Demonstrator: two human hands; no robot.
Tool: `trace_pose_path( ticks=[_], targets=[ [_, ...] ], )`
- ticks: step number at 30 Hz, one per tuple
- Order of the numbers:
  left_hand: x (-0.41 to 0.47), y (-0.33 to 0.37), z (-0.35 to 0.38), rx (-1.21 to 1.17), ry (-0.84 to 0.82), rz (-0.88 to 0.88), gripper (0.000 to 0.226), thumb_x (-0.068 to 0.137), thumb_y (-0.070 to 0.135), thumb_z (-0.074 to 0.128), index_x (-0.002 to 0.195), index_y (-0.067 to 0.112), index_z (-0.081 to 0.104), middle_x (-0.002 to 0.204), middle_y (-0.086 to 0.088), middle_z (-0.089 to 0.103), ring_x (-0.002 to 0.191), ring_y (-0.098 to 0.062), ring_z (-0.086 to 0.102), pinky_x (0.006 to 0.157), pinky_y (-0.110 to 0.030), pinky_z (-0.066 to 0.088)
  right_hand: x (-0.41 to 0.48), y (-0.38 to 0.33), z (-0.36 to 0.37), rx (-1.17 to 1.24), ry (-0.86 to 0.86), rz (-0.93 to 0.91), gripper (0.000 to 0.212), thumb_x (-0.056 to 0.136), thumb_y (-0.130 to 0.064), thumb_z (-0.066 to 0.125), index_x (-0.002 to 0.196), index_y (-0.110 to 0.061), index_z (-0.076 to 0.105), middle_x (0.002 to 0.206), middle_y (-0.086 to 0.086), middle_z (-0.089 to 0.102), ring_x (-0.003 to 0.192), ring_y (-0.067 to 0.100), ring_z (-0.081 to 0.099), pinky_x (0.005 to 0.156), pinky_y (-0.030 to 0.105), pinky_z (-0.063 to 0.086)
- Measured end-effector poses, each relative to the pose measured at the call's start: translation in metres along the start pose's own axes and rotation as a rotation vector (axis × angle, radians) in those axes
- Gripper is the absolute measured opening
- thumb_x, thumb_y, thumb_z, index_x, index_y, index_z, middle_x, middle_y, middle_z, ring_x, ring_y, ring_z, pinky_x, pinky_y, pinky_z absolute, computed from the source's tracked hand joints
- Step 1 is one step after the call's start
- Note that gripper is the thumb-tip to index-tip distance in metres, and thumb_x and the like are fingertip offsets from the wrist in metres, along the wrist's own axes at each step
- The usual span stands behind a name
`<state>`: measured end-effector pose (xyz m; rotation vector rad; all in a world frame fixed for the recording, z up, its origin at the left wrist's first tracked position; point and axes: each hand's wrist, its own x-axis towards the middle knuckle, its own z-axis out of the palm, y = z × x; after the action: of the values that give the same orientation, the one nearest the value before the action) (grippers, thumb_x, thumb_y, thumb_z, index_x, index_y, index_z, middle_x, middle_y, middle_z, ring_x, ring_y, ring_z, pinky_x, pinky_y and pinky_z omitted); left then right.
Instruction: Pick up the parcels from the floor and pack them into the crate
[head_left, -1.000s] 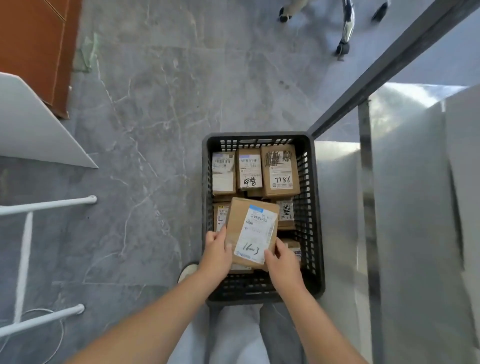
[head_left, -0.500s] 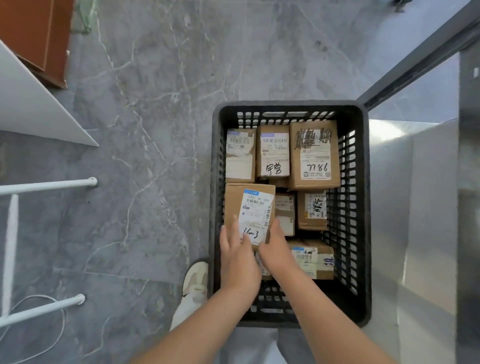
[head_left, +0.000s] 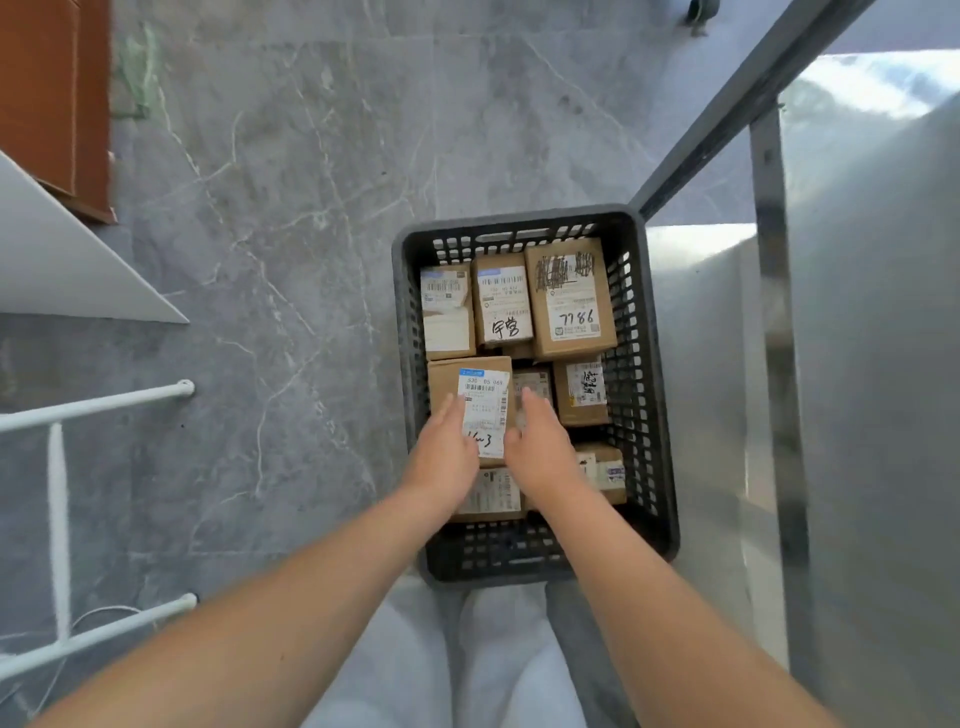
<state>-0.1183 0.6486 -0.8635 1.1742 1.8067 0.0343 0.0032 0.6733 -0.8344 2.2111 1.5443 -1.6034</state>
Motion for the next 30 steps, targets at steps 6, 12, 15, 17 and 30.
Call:
trace_pose_path(
  ticks=[6, 12, 15, 17, 30],
  targets=[
    [-0.045, 0.075, -0.085, 0.136, 0.047, 0.293, 0.055, 0.099, 0.014, 0.037, 0.152, 0.019, 0.025, 0.159, 0.002, 0.025, 0.146, -0.013, 0.022, 0.121, -0.038, 0.022, -0.083, -0.056, -0.077, 0.154, 0.214, -0.013, 0.045, 0.098, -0.007, 0.043, 0.143, -0.015, 0.040, 0.147, -0.001, 0.041, 0.129, 0.015, 0.044, 0.100, 0.023, 0.035],
    [-0.168, 0.169, -0.169, 0.225, 0.022, 0.657, 0.047, 0.100, 0.019, 0.037, 0.147, 0.020, 0.038, 0.146, 0.000, 0.047, 0.132, -0.019, 0.046, 0.110, -0.034, 0.037, -0.244, -0.120, -0.167, 0.189, 0.512, -0.059, 0.047, 0.101, -0.014, 0.039, 0.147, -0.019, 0.035, 0.153, 0.001, 0.033, 0.140, 0.021, 0.034, 0.112, 0.033, 0.030],
    [-0.236, 0.217, -0.177, 0.332, -0.045, 0.910, 0.048, 0.100, 0.018, 0.040, 0.148, 0.017, 0.036, 0.148, -0.004, 0.044, 0.134, -0.021, 0.043, 0.112, -0.039, 0.035, -0.335, -0.136, -0.210, 0.113, 0.751, -0.120, 0.052, 0.100, -0.013, 0.042, 0.151, -0.011, 0.030, 0.160, 0.005, 0.024, 0.148, 0.019, 0.021, 0.119, 0.032, 0.017],
    [-0.280, 0.248, -0.171, 0.425, -0.066, 1.120, 0.051, 0.099, 0.019, 0.042, 0.150, 0.015, 0.033, 0.152, -0.006, 0.039, 0.139, -0.021, 0.037, 0.116, -0.040, 0.031, -0.397, -0.133, -0.226, 0.087, 0.931, -0.111, 0.052, 0.099, -0.012, 0.044, 0.149, -0.006, 0.032, 0.158, 0.010, 0.028, 0.148, 0.021, 0.022, 0.120, 0.037, 0.019],
    [-0.636, 0.294, -0.046, 0.480, -0.334, 2.098, 0.054, 0.103, 0.023, 0.036, 0.153, 0.010, 0.021, 0.160, -0.003, 0.022, 0.148, -0.014, 0.015, 0.122, -0.031, 0.005, -0.734, 0.026, -0.103, 0.630, 1.588, 0.515, 0.053, 0.104, -0.023, 0.036, 0.154, -0.011, 0.022, 0.162, 0.005, 0.019, 0.149, 0.017, 0.015, 0.121, 0.028, 0.010]
  ],
)
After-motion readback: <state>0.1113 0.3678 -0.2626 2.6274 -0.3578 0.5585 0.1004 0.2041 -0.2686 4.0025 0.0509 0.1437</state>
